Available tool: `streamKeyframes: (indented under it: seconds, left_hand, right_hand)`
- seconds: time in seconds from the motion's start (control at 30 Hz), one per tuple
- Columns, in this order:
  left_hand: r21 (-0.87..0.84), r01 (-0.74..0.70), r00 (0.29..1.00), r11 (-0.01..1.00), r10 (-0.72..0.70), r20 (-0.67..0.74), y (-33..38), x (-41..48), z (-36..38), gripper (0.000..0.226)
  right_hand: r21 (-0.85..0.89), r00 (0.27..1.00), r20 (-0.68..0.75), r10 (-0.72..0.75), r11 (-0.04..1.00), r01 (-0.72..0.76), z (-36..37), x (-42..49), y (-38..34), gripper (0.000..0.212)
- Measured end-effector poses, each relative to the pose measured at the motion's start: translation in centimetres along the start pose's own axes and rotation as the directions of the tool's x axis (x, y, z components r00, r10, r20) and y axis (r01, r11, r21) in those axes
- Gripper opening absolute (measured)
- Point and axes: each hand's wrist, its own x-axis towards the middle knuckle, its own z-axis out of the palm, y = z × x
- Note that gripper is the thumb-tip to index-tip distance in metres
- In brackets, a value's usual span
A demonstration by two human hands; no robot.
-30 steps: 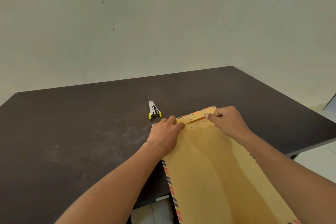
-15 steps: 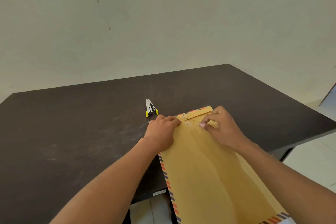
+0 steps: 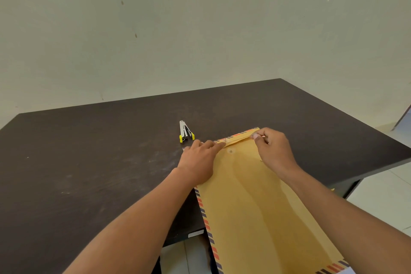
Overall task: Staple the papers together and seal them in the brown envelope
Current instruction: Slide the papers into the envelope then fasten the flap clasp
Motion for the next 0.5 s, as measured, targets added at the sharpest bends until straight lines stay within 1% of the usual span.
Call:
streamKeyframes:
  seconds: [0.13,0.3,0.4,0.5]
  left_hand:
    - [0.046,-0.011,1.000,0.999,0.010,0.028,-0.1,0.2,0.0,0.067]
    - [0.055,-0.006,0.999,0.998,0.004,0.035,0.1,0.4,0.0,0.070]
    - [0.059,0.008,0.999,0.998,-0.011,0.047,0.0,0.5,0.1,0.071]
    - [0.060,0.022,0.998,0.998,-0.025,0.059,0.1,0.7,-0.1,0.071]
  right_hand:
    - [-0.202,0.998,0.051,-0.046,0.978,0.055,-0.9,-0.5,1.1,0.013]
    - [-0.300,0.988,0.115,-0.104,0.944,0.134,-1.0,-1.3,2.3,0.012]
    - [-0.484,0.958,0.228,-0.175,0.833,0.267,-0.9,-1.9,2.4,0.021]
    - [-0.565,0.914,0.336,-0.229,0.727,0.390,-1.2,-1.9,2.0,0.029]
